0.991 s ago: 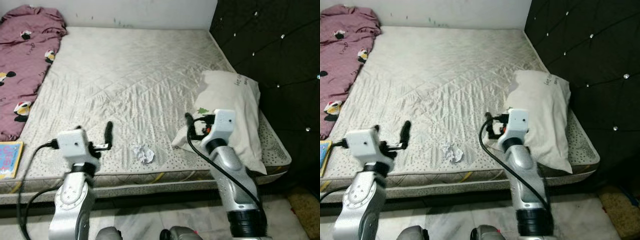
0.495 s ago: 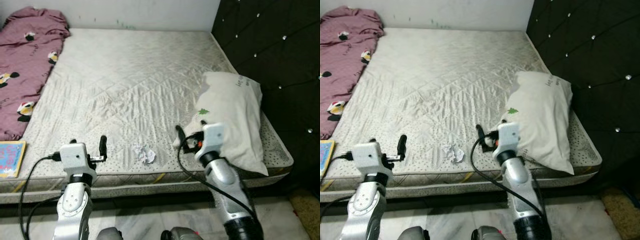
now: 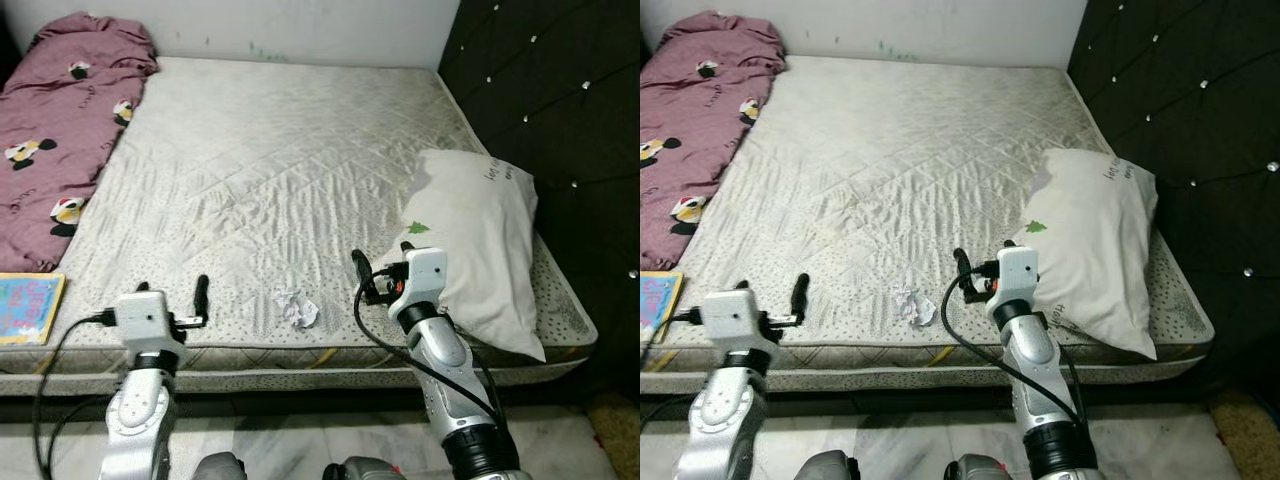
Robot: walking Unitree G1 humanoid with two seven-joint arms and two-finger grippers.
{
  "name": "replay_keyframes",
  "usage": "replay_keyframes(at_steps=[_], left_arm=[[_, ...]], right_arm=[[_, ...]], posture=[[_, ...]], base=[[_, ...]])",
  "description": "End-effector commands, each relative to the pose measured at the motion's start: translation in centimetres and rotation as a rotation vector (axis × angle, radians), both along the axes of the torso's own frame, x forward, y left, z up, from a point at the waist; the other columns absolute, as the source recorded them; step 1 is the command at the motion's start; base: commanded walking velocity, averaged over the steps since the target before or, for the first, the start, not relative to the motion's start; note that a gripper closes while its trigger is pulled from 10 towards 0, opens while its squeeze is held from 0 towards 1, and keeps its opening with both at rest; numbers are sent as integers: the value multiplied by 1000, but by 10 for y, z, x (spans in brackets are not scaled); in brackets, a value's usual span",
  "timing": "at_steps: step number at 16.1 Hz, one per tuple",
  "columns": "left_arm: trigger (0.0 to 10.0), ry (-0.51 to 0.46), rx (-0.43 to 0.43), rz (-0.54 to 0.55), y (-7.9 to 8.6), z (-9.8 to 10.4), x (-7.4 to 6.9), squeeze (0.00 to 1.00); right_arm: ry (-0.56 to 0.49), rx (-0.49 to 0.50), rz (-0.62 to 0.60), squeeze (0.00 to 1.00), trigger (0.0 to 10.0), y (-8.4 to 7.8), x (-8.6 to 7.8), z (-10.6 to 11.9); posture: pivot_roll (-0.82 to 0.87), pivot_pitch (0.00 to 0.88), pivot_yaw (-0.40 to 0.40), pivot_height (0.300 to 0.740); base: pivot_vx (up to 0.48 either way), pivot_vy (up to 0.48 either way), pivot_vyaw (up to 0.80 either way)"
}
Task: Clean up the room
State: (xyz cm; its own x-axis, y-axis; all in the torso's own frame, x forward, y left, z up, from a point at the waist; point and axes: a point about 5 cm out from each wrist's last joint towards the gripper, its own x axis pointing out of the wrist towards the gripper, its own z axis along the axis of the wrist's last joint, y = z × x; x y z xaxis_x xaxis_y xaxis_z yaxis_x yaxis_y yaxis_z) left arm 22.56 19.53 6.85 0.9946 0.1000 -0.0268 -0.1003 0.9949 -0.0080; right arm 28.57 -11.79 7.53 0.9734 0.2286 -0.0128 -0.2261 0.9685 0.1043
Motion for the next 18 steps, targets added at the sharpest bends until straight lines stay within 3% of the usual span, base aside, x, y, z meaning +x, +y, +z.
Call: replay_keyframes(at_steps=[1, 7, 12, 16, 18], left_arm=[[10000, -23, -6, -17, 0, 8, 0, 0], [10000, -34, -52, -23, -6, 18, 3, 0], [10000, -22, -69, -31, -8, 20, 5, 0], [10000, -32, -66, -31, -8, 23, 7, 0], [10000, -37, -65, -26, -8, 24, 8, 0]], right_arm=[[-30, 10, -25, 0, 10000, -4, 5, 10], [-33, 10, -40, 0, 10000, -10, 12, 19], [-30, 5, -43, 0, 10000, -10, 15, 22], [-24, 3, -33, 0, 10000, -9, 18, 22], [-24, 0, -27, 0, 10000, -8, 19, 23]], posture=[[49, 0, -47, 740], [42, 38, -64, 740], [42, 36, -68, 740], [45, 28, -70, 740], [45, 27, -71, 740]], base=[[0, 0, 0], [0, 0, 0], [0, 442, -577], [0, 450, 0], [0, 0, 0]])
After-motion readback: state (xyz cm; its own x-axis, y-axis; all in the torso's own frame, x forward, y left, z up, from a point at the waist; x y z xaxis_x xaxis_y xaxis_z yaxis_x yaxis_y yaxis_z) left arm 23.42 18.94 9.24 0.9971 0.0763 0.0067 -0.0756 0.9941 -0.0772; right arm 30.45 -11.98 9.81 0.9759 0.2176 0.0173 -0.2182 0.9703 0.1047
